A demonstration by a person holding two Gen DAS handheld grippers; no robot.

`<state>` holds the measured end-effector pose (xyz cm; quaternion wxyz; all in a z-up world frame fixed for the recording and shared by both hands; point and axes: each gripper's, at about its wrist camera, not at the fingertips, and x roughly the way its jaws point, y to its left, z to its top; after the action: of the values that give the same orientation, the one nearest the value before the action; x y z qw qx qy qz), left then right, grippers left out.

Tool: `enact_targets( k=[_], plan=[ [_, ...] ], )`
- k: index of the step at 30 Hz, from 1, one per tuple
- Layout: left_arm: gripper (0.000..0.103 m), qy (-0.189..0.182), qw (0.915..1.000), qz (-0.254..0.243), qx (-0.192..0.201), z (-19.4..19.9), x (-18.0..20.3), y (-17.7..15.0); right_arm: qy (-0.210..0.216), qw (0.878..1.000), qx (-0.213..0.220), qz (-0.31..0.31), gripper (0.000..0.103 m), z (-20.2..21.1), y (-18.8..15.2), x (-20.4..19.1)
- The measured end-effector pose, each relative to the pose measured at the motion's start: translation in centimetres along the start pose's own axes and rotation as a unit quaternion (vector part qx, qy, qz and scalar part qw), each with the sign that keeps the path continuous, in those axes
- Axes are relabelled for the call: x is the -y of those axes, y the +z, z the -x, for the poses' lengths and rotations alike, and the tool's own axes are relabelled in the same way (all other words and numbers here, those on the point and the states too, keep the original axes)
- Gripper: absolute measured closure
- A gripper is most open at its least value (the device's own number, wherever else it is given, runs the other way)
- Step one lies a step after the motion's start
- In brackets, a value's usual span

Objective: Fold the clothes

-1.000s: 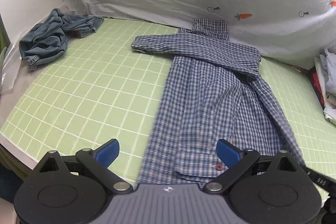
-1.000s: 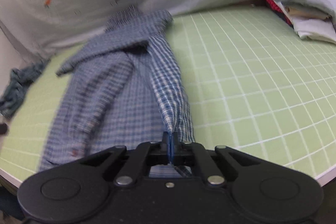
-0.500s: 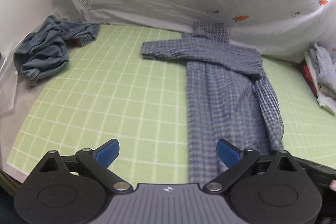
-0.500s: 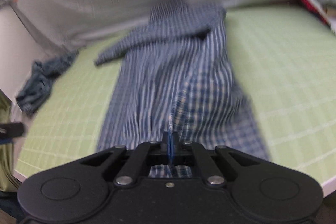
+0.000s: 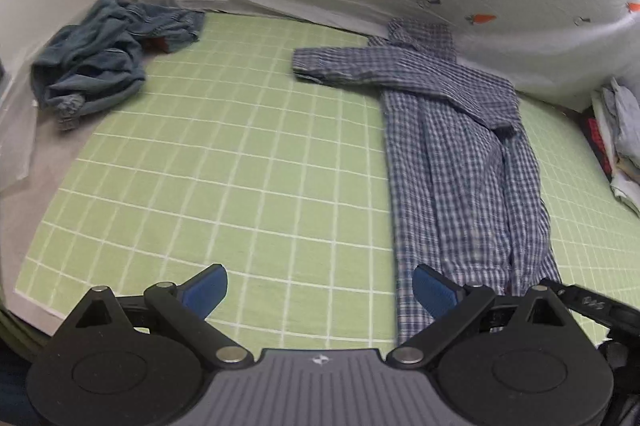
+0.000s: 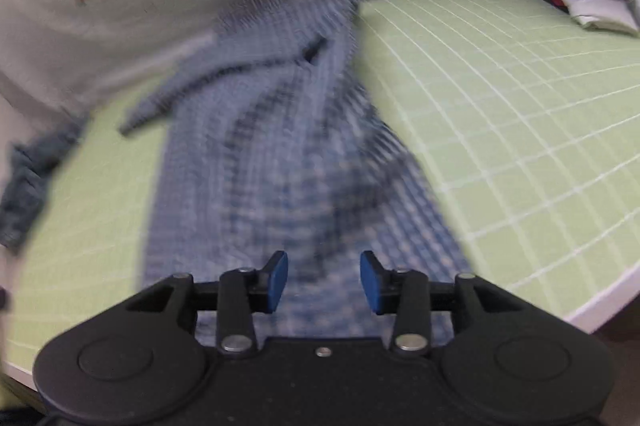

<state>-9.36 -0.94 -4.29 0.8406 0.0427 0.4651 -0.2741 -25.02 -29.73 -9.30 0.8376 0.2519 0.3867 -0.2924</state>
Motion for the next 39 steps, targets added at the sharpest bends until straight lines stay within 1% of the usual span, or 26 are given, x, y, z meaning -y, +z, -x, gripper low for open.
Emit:
enact_targets(
  k=[1, 4, 7, 8, 9, 10, 11, 12, 14, 18, 23, 25, 28, 32, 35, 37, 39],
  plan=[
    [0.005, -0.002, 1.0, -0.003, -0.002, -0.2, 0.2, 0.1, -0.011, 1.0, -0.01, 0.013, 0.062, -0.6, -0.3, 0.0],
    [0.005, -0.003, 1.0, -0.003, 0.003, -0.5, 0.9, 0.6, -0.023, 0.998, -0.021, 0.051, 0.062, -1.3, -1.2, -0.2],
    [0.005, -0.002, 0.9999, 0.008, 0.007, -1.1, 1.6, 1.5, -0.024, 0.996, -0.027, 0.085, 0.058, -1.2, -0.4, -0.6],
    [0.005, -0.001, 0.9999, 0.012, 0.006, -1.4, 1.9, 1.7, -0.023, 0.995, -0.023, 0.093, 0.05, -1.2, 0.2, -0.6],
    [0.005, 0.001, 0.9999, 0.015, 0.006, -1.7, 2.2, 2.0, -0.025, 0.995, -0.013, 0.098, 0.038, -1.2, 1.2, -0.4],
    [0.005, 0.004, 0.9998, 0.017, 0.007, -1.9, 2.6, 2.4, -0.027, 0.994, -0.002, 0.103, 0.031, -1.2, 2.2, -0.3],
    [0.005, 0.008, 0.9998, 0.02, 0.007, -2.1, 2.9, 2.7, -0.029, 0.994, 0.008, 0.107, 0.017, -1.1, 3.2, -0.2],
    [0.005, 0.013, 0.9996, 0.024, 0.008, -2.3, 3.2, 3.2, -0.03, 0.993, 0.021, 0.113, 0.007, -1.1, 4.2, -0.2],
    [0.005, 0.025, 0.999, 0.036, 0.011, -2.5, 3.6, 4.3, -0.019, 0.991, 0.042, 0.125, 0.0, -1.2, 6.5, -0.2],
    [0.004, 0.039, 0.9975, 0.056, 0.018, -4.5, 3.2, 7.1, 0.024, 0.989, 0.052, 0.139, 0.0, -2.8, 10.9, -0.5],
    [0.004, 0.055, 0.9948, 0.081, 0.027, -7.0, 2.6, 10.8, 0.021, 0.985, 0.069, 0.157, 0.0, -6.6, 15.7, -2.0],
    [0.004, 0.057, 0.9938, 0.093, 0.025, -8.9, 1.9, 12.8, 0.025, 0.986, 0.07, 0.152, 0.0, -8.8, 17.9, -2.6],
    [0.004, 0.07, 0.9924, 0.101, 0.01, -12.4, 0.7, 16.6, 0.028, 0.986, 0.083, 0.142, 0.0, -12.1, 21.5, -3.3],
    [0.004, 0.088, 0.9898, 0.111, -0.012, -16.9, -0.9, 21.7, 0.017, 0.991, 0.067, 0.119, 0.0, -16.5, 26.4, -4.0],
    [0.004, 0.101, 0.9902, 0.095, -0.016, -20.0, -1.3, 24.8, 0.011, 0.992, 0.062, 0.112, 0.0, -19.4, 28.2, -4.4],
    [0.004, 0.108, 0.9906, 0.081, -0.019, -22.0, -1.8, 26.1, 0.008, 0.992, 0.053, 0.118, 0.0, -21.5, 28.6, -4.6],
    [0.004, 0.11, 0.9899, 0.085, -0.027, -23.8, -2.3, 26.8, 0.002, 0.992, 0.039, 0.121, 0.0, -23.2, 28.8, -4.6]
  ],
)
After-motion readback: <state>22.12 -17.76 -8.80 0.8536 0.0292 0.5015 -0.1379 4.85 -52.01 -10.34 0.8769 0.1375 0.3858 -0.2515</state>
